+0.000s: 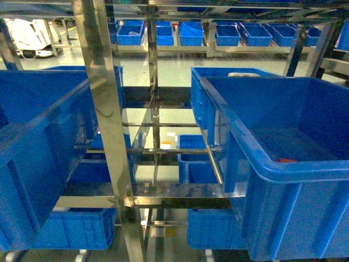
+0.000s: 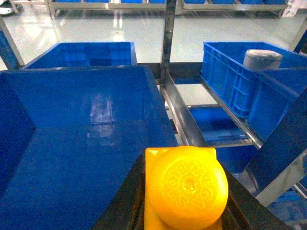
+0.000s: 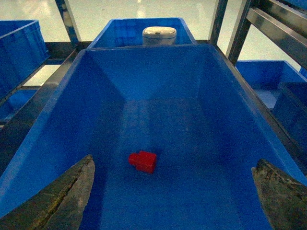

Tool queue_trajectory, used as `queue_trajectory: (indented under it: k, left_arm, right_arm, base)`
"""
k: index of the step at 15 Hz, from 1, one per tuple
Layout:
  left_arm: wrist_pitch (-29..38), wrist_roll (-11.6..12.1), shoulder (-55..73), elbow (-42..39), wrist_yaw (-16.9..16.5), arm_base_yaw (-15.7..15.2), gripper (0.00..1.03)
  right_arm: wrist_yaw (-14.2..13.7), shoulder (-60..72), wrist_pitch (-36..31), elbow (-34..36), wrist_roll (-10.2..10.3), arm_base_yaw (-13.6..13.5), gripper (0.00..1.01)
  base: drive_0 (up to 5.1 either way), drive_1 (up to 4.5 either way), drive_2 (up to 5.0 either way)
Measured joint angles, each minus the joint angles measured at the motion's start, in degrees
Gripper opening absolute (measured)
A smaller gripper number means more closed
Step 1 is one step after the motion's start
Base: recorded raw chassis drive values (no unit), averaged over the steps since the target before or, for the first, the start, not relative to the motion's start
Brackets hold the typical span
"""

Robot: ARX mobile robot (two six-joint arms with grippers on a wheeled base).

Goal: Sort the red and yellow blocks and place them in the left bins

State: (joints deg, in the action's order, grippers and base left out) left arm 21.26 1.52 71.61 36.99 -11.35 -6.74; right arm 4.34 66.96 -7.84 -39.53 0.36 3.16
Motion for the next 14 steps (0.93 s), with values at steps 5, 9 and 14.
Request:
queue_trajectory:
  k: [5, 9, 14]
  left_arm:
    - [0.1, 0.0, 0.0, 0.0, 0.0, 0.0, 0.27]
    - [0.0, 0.0, 0.0, 0.0, 0.0, 0.0, 0.27]
    - [0.1, 0.0, 0.9, 0.0, -2.0, -2.4, 0.27]
  right_arm:
    - [0.6, -5.3, 2.2, 0.5, -0.6, 2.3, 0.98]
    - [0.9, -3.4, 2.1, 0.7, -2.8, 4.0, 0.98]
    - [0.9, -3.4, 2.1, 0.7, -3.0, 4.0, 0.98]
  base:
    - [0.0, 0.00, 0.0]
    - [0.0, 0.00, 0.0]
    - [0.0, 0.00, 0.0]
